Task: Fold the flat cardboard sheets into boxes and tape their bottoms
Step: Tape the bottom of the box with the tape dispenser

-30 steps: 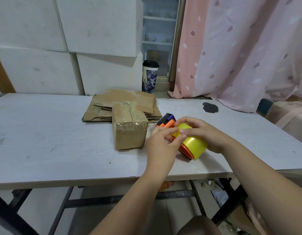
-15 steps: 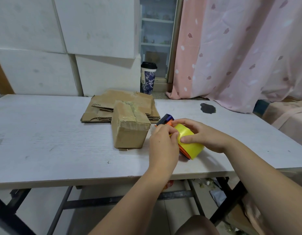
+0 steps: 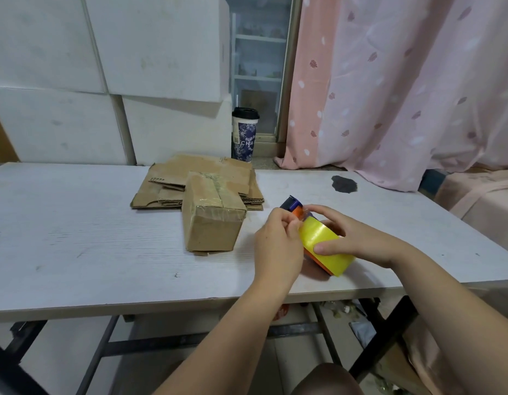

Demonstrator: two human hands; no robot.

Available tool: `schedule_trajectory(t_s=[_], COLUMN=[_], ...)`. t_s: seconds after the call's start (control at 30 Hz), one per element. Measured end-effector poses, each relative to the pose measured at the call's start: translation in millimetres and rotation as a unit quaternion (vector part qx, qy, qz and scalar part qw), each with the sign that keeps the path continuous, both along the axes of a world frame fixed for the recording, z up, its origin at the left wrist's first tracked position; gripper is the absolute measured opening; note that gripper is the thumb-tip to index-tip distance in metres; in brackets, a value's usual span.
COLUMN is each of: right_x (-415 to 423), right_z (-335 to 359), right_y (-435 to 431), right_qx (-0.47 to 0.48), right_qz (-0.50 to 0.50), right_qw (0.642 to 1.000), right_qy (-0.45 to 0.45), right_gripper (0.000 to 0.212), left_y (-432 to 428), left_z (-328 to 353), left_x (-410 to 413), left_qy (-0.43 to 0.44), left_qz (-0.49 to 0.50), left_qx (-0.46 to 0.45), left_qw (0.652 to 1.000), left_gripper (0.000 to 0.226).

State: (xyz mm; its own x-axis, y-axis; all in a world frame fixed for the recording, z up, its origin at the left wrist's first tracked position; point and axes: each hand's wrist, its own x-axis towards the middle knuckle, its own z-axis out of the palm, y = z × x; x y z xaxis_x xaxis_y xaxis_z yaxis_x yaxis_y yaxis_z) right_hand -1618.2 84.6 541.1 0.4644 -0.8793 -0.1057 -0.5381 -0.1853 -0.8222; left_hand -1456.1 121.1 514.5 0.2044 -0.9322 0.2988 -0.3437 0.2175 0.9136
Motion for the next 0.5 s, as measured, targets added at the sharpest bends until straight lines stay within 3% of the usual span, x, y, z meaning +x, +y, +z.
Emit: schedule_trajectory(t_s=[0.07,0.13,0.23,0.43,0.5], right_x=[-5.6,-9.9,-16.8,-2.8,0.6], right_z=[-2.1,-6.3,-16.5,-35.7,-35.8], right_y=[0.9,2.1,-4.5,1.8,1.7], right_qx=[0.007,0.062,0.197,0.319,0.336], right_qz=[-0.001,-0.038,-0.121,-0.159,-0.171], right_qw=[1.0,0.991,0.932,0.868,0.846], right_qy=[-0.006,-0.109,-0.281,-0.346,-0.377], right_gripper=[0.091,0.084,0.069,0.036,0.035], left_y=[1.4,1.7,1.7,3.4,3.4], left_z=[0.3,0.4,1.1,8.2,12.8], left_x=[2.1,3.5,3.0,4.9,5.4], left_qy=[-0.013,-0.023,-0.044,-0.072,-0.062], left_qz=[-0.019,-0.024,0.014,0.098,0.095], left_qx=[-0.019,-0.029,-0.025,-0.081,-0.105], left_qw=[1.0,0.999,0.999,0.989,0.988], left_gripper=[0.024,0.023,0.018,0.015,0.014])
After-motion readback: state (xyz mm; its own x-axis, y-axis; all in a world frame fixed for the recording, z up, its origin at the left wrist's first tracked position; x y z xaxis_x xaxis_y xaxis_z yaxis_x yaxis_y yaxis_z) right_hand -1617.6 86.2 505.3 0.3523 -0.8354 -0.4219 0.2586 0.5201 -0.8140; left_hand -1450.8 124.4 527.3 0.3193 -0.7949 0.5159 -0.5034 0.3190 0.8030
